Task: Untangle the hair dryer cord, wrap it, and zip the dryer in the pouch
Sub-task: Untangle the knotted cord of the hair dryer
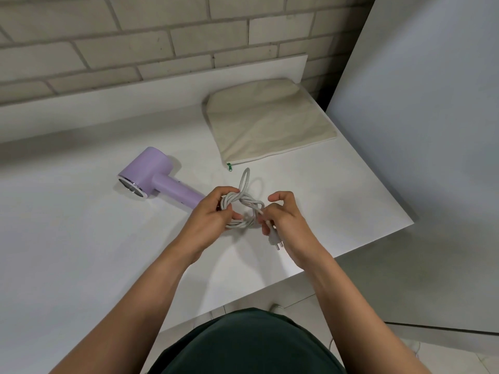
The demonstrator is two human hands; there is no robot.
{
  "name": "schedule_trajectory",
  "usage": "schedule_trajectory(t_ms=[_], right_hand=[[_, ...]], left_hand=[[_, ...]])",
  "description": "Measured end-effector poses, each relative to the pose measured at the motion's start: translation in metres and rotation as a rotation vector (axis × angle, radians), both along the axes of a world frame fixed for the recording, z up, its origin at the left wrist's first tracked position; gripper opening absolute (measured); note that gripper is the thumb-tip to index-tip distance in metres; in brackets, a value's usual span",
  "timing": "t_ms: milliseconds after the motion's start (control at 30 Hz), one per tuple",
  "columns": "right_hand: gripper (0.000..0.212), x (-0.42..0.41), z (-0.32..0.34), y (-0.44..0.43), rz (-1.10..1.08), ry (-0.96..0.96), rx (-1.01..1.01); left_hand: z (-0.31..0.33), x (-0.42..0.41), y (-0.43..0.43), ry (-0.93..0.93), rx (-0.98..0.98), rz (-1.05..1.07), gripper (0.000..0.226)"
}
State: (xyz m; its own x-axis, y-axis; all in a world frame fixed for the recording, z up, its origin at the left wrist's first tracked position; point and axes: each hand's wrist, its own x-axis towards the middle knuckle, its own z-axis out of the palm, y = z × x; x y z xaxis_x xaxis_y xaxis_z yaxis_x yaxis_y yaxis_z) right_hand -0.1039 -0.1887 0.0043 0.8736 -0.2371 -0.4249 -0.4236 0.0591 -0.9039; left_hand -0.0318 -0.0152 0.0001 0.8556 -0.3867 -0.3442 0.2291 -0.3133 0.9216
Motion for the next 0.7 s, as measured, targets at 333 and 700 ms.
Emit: schedule_trajectory(t_ms=[333, 700], right_hand=[[0.046, -0.006, -0.008, 0.003, -0.040, -0.116, -0.428], [0.039, -0.004, -0.004, 0.008, -0.031, -0.039, -0.383]], left_hand=[[-0.002, -0.004, -0.011, -0.006, -0.019, -0.064, 0.049], [-0.001, -0.003, -0.013, -0.100, -0.027, 0.001, 0.048]])
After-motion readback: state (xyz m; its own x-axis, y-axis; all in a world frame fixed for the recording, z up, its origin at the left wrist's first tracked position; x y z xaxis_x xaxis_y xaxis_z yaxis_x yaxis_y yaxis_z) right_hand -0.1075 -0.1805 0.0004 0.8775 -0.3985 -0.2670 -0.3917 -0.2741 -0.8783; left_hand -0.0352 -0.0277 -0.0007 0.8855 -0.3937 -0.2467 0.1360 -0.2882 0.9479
